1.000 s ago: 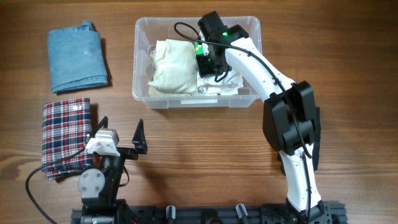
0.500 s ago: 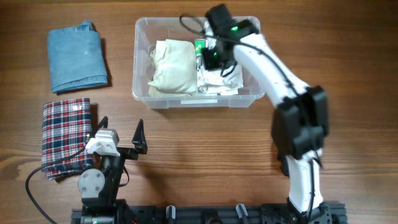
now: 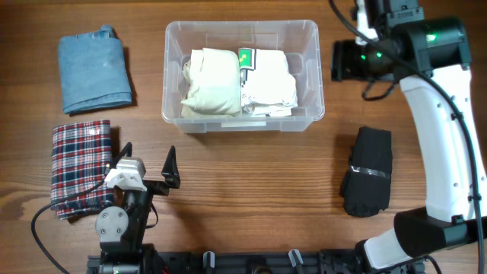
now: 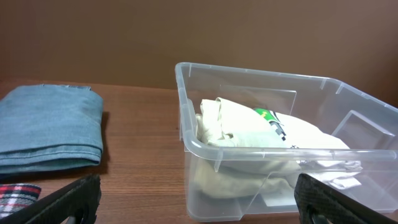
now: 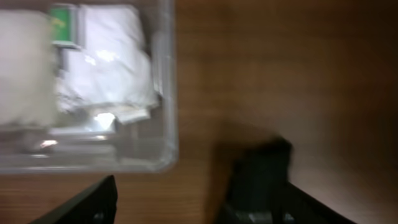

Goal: Pack container
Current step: 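Move the right gripper down to the black folded garment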

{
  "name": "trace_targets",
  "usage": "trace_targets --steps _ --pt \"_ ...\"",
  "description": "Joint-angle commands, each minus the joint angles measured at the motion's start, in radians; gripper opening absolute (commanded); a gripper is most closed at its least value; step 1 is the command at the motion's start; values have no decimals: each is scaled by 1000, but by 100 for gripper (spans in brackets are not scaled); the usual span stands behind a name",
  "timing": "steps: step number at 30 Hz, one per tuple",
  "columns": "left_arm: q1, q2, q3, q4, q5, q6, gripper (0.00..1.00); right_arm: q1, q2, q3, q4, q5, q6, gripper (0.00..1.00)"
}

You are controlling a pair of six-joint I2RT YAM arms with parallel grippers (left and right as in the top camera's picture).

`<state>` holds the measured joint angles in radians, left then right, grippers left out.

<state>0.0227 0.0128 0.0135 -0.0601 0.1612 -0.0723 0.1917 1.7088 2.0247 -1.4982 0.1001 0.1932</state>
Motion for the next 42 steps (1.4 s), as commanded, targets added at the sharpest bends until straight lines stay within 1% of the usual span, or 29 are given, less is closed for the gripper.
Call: trace_targets --steps 1,3,6,10,12,14,16,17,20,21,22,23,28,34,42 --pt "8 -8 -8 0 -6 13 100 -83 -28 -5 -77 135 84 82" --pt "8 -8 -8 0 -6 13 100 -137 -29 -27 -110 135 97 84" --pt "8 -8 -8 0 -6 13 100 -189 -32 -101 -109 92 98 85" --pt "8 -7 -8 0 -6 13 100 -217 -32 -266 -91 85 124 85" --pt "8 -7 -8 0 -6 13 100 -217 -32 -345 -52 35 123 84" --pt "8 -7 -8 0 -6 13 100 -217 -32 -409 -1 -36 109 79" --pt "8 -7 -8 0 -6 13 100 -217 -32 -480 51 -58 103 66" --pt "8 -7 -8 0 -6 13 100 -217 -32 -526 76 -58 103 52" --pt "8 -7 -8 0 -6 13 100 -218 -32 -625 118 -58 122 31" --pt "8 -7 -8 0 -6 13 100 -218 -32 -648 126 -58 126 22" --pt "8 -7 -8 0 -6 13 100 -217 -32 -662 131 -58 133 8" --pt "8 -7 -8 0 -6 13 100 -217 -32 -674 134 -58 141 4" --pt "8 -7 -8 0 -6 13 100 -218 -32 -751 157 -57 159 4" --pt "8 -7 -8 0 -6 13 100 -219 -31 -853 266 -54 211 4" --pt "8 -7 -8 0 -6 13 100 -219 -31 -873 289 -27 237 4"
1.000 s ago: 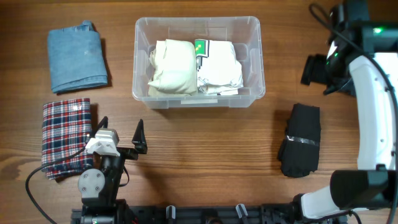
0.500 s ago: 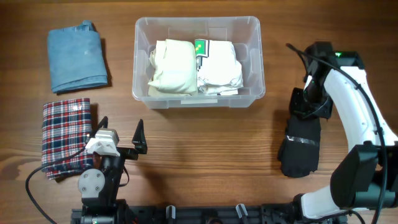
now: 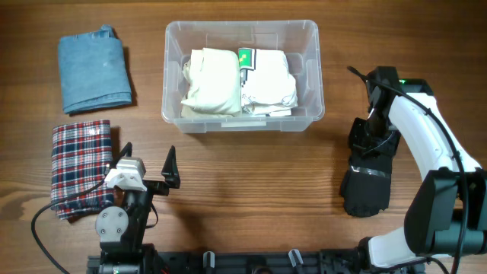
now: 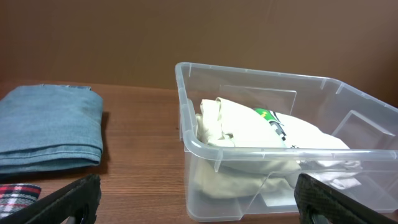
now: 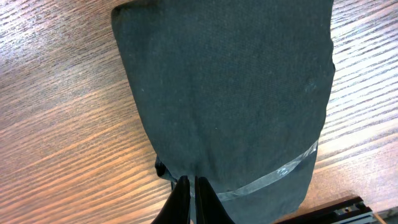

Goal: Pack container
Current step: 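Move the right gripper down to the black folded garment, then grasp the black garment with the right gripper and lift it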

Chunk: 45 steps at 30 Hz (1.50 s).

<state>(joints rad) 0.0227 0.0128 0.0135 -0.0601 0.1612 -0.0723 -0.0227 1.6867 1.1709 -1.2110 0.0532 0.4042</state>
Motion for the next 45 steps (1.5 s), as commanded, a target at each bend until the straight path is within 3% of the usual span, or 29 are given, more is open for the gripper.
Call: trace_targets --steps 1,7,15,22,26,29,32,35,37,38,39,45 --pt "8 -7 -8 0 -6 13 100 -5 -8 -29 3 31 26 4" --pt "8 -7 -8 0 -6 13 100 -37 -8 -87 56 88 66 4" --pt "8 -7 -8 0 -6 13 100 -130 35 -87 238 -10 6 4" --pt "8 -7 -8 0 -6 13 100 -135 143 -87 500 -124 -35 6" --pt "8 -7 -8 0 -6 13 100 -135 197 -75 734 -154 -39 6" --pt "8 -7 -8 0 -6 13 100 -142 197 -23 800 -159 -84 8" --pt "8 -7 -8 0 -6 13 100 -160 197 76 778 -160 -125 9" --pt "8 -7 -8 0 -6 13 100 -199 194 256 627 -160 -140 9" --pt "8 -7 -8 0 -6 13 100 -220 194 372 491 -160 -142 24" --pt "8 -7 -8 0 -6 13 100 -232 192 425 417 -160 -142 38" --pt "8 -7 -8 0 -6 13 100 -241 190 463 360 -160 -142 44" --pt "8 -7 -8 0 -6 13 100 -303 172 460 144 -160 -53 49"
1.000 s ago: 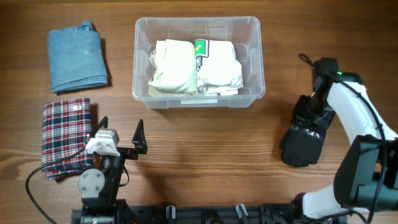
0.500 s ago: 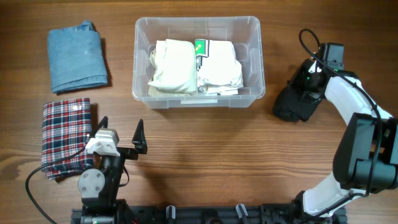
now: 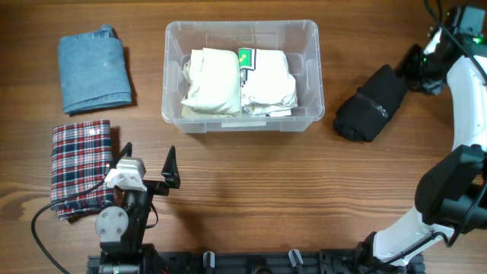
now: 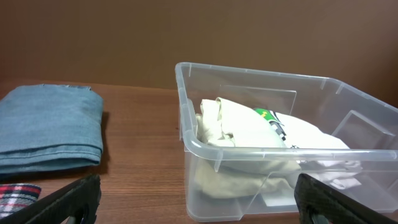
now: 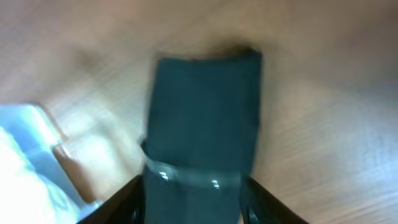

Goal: Pack container
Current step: 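Grasp the black garment with the right gripper and lift it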

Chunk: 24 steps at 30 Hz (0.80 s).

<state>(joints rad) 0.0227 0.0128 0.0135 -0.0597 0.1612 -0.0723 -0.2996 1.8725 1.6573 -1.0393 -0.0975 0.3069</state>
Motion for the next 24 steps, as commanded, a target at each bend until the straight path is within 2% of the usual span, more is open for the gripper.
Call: trace_targets --steps 1,2,3,4,5,9,24 --pt "8 -7 -8 -1 -6 13 100 -34 -14 -50 -24 -9 40 49" --pt "8 -7 -8 -1 -6 13 100 -41 -14 -83 -8 -9 36 55" --pt "8 -7 -8 -1 -6 13 100 -44 -14 -108 5 -9 36 70" --pt "8 -7 -8 -1 -6 13 100 -51 -14 -144 24 -15 36 89" --pt "8 -7 -8 -1 -6 13 100 -58 -14 -182 51 -38 32 94" --pt "8 -7 -8 -1 -6 13 100 -90 -14 -296 165 -171 15 100" --pt "8 -7 -8 -1 -6 13 100 -115 -14 -549 477 -320 37 99"
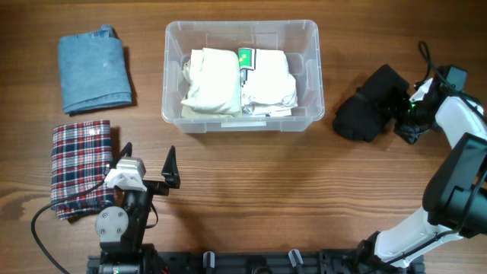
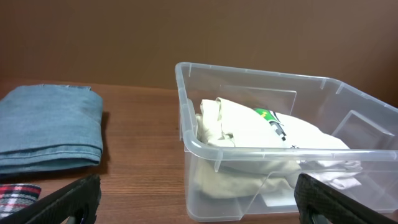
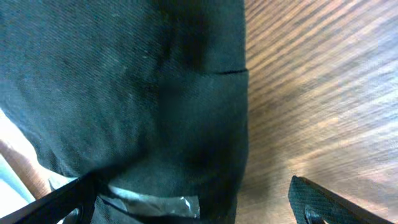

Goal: Pack container
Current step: 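Grasp the black garment with the right gripper and lift it, then carry the black garment into the bin's right side and lower it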

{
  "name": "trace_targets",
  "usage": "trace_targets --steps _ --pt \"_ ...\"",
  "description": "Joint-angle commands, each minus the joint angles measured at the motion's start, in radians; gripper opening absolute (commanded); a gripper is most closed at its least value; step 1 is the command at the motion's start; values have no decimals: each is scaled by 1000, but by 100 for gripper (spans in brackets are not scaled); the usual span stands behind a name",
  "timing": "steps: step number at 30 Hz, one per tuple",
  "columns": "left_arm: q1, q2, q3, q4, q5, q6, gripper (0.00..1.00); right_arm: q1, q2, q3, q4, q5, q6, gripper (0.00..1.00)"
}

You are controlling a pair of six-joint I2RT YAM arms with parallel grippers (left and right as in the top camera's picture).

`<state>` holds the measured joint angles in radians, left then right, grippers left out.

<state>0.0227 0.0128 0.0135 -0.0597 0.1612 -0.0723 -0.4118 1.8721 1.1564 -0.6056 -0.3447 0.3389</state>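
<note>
The clear plastic container (image 1: 313, 72) holds a cream folded garment (image 1: 209, 80) and a white folded one (image 1: 268, 84) with a green tag. A black folded garment (image 1: 370, 103), banded with clear tape, lies on the table just right of the container. My right gripper (image 1: 407, 116) is at its right side, open; in the right wrist view the black garment (image 3: 137, 93) lies between the spread fingers of the gripper (image 3: 193, 208). My left gripper (image 1: 147, 161) rests open at the front left, facing the container (image 2: 205, 149), nothing between its fingers.
Folded blue jeans (image 1: 93, 70) lie at the back left and a folded plaid cloth (image 1: 80, 166) at the front left beside the left arm. Bare wooden table (image 1: 251, 198) stretches in front of the container.
My right gripper has come down and in from the garment's far right end to sit low against its right side. The black garment looks more bunched. The left arm is unchanged.
At first my right gripper was up beside the container and the black garment lay at the front right. Then the gripper was shut on that garment's upper end. After that the garment lay diagonally beside the container's right wall, where it now sits between open fingers.
</note>
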Motion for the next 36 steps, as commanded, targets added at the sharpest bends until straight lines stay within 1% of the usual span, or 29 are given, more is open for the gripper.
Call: trace_targets --steps 1,4,8,12,13,15,16,18,19,27,32,36 --pt "8 -7 -8 -1 -6 13 100 -3 -13 -58 57 -77 8 97" --pt "8 -7 -8 -1 -6 13 100 -3 -13 -81 103 -84 30 93" --pt "8 -7 -8 -1 -6 13 100 -3 -13 -85 125 -84 31 72" --pt "8 -7 -8 -1 -6 13 100 -3 -13 -85 146 -83 55 43" --pt "8 -7 -8 -1 -6 13 100 -3 -13 -85 155 -83 57 38" --pt "8 -7 -8 -1 -6 13 100 -3 -13 -83 193 -83 57 34" --pt "8 -7 -8 -1 -6 13 100 -3 -13 -80 200 -84 58 29" --pt "8 -7 -8 -1 -6 13 100 -3 -13 -69 201 -85 57 11" --pt "8 -7 -8 -1 -6 13 100 -3 -13 -61 201 -93 54 8" --pt "8 -7 -8 -1 -6 13 100 -3 -27 92 169 -370 37 6" --pt "8 -7 -8 -1 -6 13 100 -1 -97 174 107 -444 26 5" --pt "8 -7 -8 -1 -6 13 100 13 -187 208 108 -542 52 5"
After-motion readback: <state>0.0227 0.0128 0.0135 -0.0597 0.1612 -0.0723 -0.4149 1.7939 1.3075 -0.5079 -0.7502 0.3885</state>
